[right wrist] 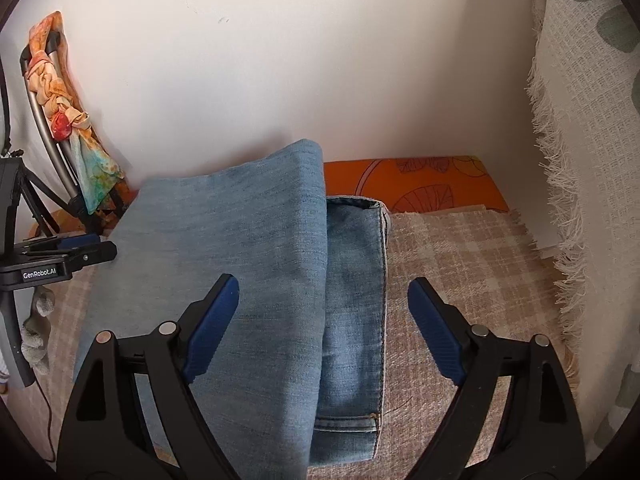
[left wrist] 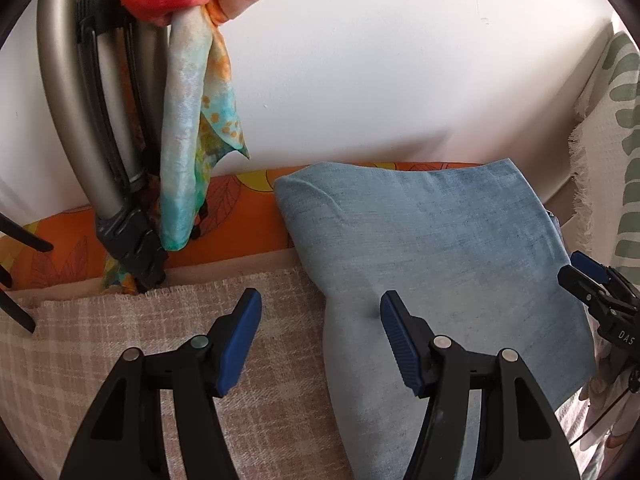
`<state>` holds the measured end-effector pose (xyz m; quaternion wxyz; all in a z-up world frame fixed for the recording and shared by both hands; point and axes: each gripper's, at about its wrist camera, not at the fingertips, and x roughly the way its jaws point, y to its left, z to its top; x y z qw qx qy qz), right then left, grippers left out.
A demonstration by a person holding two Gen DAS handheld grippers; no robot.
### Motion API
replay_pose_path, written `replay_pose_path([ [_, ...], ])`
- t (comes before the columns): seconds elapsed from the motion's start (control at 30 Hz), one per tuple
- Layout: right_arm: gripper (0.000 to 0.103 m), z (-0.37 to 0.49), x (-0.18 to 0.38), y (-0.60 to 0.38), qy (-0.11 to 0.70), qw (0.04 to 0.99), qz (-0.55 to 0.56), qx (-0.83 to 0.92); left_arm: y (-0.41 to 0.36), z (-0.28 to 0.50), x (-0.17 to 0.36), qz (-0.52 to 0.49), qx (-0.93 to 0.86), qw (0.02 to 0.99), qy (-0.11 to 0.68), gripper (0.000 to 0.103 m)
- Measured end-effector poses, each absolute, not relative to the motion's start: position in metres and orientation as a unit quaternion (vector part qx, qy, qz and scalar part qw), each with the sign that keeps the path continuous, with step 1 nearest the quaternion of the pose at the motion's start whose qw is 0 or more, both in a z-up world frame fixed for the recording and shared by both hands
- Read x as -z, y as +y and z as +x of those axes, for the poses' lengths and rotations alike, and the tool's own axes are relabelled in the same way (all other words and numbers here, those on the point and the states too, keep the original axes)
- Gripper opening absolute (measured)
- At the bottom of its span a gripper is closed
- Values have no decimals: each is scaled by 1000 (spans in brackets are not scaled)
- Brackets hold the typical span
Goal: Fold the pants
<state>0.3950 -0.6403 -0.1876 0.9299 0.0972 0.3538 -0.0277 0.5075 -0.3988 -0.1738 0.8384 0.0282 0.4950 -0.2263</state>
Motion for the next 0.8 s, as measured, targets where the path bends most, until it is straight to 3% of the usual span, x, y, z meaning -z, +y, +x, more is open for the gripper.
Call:
replay_pose_path([
  [0.3,100,349,162,-637,329,938,98,42,-383,468,152,38,241,843,480,59],
  [0.8,101,243,120,-604,293,952,79,33,-362,352,68,68,280,865,411,59],
])
